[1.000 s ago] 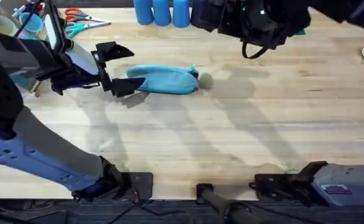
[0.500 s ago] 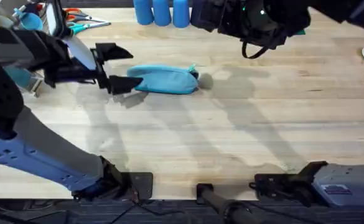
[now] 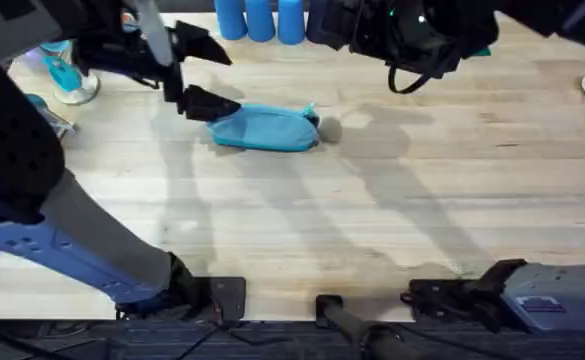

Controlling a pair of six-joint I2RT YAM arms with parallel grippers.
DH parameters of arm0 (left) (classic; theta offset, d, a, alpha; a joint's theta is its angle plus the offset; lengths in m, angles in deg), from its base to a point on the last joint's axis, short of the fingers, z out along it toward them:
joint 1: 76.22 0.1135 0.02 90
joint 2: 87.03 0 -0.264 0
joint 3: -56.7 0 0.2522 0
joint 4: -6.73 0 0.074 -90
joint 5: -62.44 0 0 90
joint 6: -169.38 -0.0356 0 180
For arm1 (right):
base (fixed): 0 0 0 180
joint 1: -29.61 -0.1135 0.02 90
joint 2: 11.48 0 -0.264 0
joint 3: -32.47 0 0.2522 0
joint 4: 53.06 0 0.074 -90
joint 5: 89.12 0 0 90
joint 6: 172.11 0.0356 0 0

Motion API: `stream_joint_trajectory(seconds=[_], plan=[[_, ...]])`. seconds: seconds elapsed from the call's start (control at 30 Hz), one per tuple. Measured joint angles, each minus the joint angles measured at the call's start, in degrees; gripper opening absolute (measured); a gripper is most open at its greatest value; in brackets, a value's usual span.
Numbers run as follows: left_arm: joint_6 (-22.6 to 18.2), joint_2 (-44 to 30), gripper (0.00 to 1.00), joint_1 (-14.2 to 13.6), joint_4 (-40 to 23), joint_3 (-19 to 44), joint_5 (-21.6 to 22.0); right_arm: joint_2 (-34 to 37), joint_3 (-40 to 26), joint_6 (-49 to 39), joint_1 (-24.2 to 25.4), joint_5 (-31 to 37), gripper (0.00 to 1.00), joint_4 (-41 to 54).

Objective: Unzip the bag, pick up the pens from the table one at a time and place them inside, then zip the bag closed.

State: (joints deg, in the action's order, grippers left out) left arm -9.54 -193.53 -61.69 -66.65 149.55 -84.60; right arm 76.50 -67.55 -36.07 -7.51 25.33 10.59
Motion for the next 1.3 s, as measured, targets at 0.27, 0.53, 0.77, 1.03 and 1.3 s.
stream_joint_trajectory(seconds=[0.27,0.53,0.77,1.03,1.3], plan=[[0.00,0.00,0.993,-6.97,-1.71,0.90,4.07,0.00,0.00,0.00,0.00,0.00,0.996,0.00],[0.00,-0.02,0.993,-8.66,-3.50,0.90,4.66,0.00,0.00,0.00,0.00,0.00,0.996,0.02],[0.02,0.00,0.993,-10.00,-3.48,0.90,6.27,0.00,0.00,0.00,0.00,0.00,0.996,0.02],[0.00,0.00,0.993,-15.47,-2.90,0.90,11.86,0.00,0.00,0.00,0.00,0.00,0.996,0.00],[0.02,0.00,0.994,-15.46,-2.78,0.90,14.67,0.00,0.00,0.00,0.00,0.00,0.997,0.00]])
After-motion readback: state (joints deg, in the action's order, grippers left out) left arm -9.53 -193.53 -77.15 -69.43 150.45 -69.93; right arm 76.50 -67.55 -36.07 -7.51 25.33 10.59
